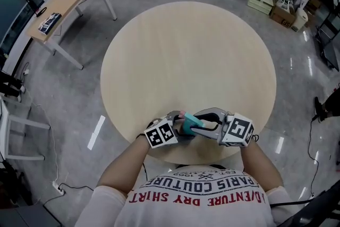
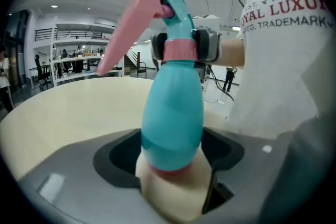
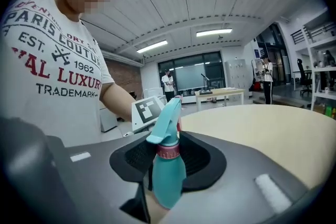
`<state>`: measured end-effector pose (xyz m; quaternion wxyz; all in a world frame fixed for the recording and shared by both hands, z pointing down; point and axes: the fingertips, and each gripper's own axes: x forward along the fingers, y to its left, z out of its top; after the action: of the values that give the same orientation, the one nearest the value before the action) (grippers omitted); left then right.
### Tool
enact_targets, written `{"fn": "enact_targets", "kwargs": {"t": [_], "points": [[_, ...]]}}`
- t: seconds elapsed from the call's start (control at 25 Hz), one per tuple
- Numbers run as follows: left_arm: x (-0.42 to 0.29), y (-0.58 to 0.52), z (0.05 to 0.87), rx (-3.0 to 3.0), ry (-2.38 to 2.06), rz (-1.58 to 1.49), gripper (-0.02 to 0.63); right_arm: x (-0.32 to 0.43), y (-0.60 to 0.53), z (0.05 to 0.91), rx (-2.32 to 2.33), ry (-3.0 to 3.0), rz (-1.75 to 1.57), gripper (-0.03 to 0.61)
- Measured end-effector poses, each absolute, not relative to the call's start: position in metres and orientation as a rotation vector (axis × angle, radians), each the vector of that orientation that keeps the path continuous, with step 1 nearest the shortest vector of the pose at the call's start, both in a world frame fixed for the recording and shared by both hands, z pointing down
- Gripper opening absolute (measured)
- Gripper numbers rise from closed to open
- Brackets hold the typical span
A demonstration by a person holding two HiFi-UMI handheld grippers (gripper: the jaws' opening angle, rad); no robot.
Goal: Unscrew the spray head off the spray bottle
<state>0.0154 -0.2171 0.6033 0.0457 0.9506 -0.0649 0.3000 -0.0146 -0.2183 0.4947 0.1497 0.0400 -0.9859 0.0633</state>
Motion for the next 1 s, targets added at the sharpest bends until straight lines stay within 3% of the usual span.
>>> {"fn": "enact_targets", "kwargs": {"t": [0.6,0.68,0.8,1.0], "points": [[0.017,-0.220,0.605,2.864,-0.287,0.873,0.351,-0.012,-0.222,0.494,0.168,-2.855,0.164,0.133],[0.017,-0.226,0.605,2.828,-0.383,0.872,0.351,-0.011,-0.230,0.494,0.290,-2.854,0.153,0.144],[0.015,-0.237,0.605,2.749,-0.615,0.860,0.351,-0.005,-0.241,0.492,0.547,-2.840,0.142,0.226],[0.019,-0.251,0.601,2.584,-0.974,0.772,0.353,0.002,-0.251,0.499,0.846,-2.776,0.158,0.210]]}}
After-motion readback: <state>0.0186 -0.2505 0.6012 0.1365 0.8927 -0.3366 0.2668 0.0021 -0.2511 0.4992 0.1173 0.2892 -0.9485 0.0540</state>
